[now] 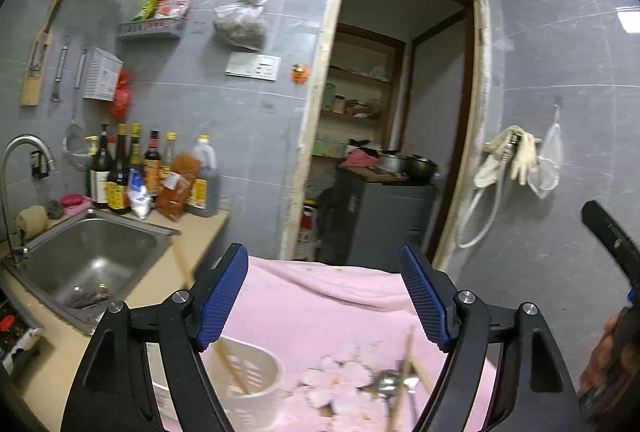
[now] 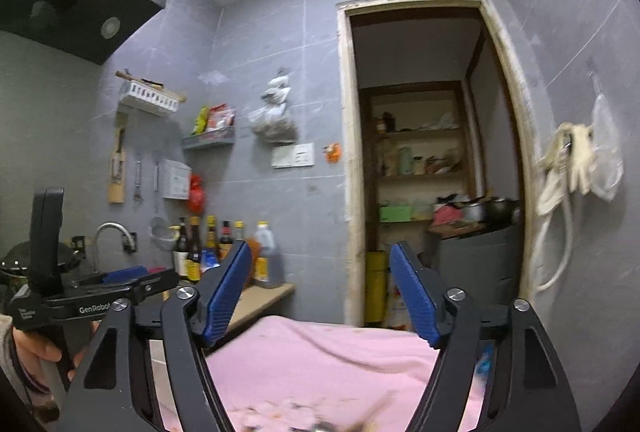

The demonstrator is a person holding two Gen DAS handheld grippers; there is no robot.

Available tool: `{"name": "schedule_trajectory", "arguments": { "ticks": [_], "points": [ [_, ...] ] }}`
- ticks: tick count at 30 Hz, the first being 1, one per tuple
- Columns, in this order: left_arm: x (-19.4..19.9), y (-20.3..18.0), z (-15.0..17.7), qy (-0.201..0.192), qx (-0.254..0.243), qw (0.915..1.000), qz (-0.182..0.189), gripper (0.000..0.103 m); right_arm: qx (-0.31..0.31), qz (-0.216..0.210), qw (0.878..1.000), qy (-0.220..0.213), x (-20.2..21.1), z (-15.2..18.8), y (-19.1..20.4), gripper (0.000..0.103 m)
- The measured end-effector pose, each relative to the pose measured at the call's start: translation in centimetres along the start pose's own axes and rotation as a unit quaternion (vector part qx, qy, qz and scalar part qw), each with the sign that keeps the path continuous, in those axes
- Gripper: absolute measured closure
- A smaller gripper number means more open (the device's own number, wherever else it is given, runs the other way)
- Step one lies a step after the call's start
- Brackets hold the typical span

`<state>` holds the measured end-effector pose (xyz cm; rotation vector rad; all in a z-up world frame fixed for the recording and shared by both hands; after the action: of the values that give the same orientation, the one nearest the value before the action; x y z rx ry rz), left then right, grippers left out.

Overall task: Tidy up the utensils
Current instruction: 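Move both open tools back toward the remaining utensils on the cloth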

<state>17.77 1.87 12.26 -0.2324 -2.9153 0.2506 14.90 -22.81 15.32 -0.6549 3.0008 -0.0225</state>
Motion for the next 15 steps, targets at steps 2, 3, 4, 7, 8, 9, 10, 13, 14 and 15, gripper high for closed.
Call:
{"name": "schedule_trajectory", "arguments": {
  "ticks": [2,3,4,7,8,9,10,13,14,15],
  "points": [
    [0.2,-1.1,-0.3,0.003,-0.002,0.9999,0.015,0.029,0.009,0.018,1.000,0.007,1.8,-1.3,-1.3,0.022],
    [0.4,-1.6,-0.3,0.004,-0.004,0.9998,0.021,0.029,0.014,0.026,0.999,0.012,2.6,-1.8,-1.9,0.021],
    [0.6,-2.1,-0.3,0.006,-0.005,0.9996,0.026,0.029,0.017,0.032,0.999,0.018,3.3,-2.2,-2.3,0.018],
    [0.7,-3.7,-0.2,0.014,-0.016,0.9988,0.044,0.029,0.026,0.050,0.998,0.043,4.9,-3.1,-3.6,0.011],
    [0.6,-4.3,-0.1,0.019,-0.022,0.9983,0.051,0.029,0.026,0.053,0.997,0.048,5.3,-3.2,-3.9,0.007],
    [0.6,-4.7,0.1,0.023,-0.026,0.9979,0.054,0.029,0.024,0.062,0.996,0.058,5.9,-3.3,-4.5,0.005],
    [0.3,-5.2,0.3,0.032,-0.030,0.9971,0.061,0.029,0.022,0.069,0.995,0.065,6.2,-3.2,-4.8,0.002],
    [-1.0,-6.2,1.5,0.064,-0.035,0.9945,0.075,0.029,0.015,0.082,0.993,0.084,7.0,-2.0,-5.8,0.000],
    [-1.5,-6.5,2.0,0.076,-0.038,0.9933,0.078,0.029,0.012,0.084,0.992,0.090,7.1,-1.4,-6.1,0.000],
    [-2.0,-6.8,2.6,0.089,-0.043,0.9920,0.079,0.029,0.007,0.086,0.991,0.099,7.0,-0.6,-6.3,0.000]
  ]
}}
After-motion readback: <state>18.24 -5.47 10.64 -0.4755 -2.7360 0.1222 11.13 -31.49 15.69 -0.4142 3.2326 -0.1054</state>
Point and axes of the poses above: each gripper's, at about its wrist camera, not at the fingertips, and x roughly against the way its jaws point, y to its left, z to its underside, the point moved 2 cm from there along -x, roughly the way its jaws point, and after that the axes turned 4 degrees about -z, right-handed, at the moved point
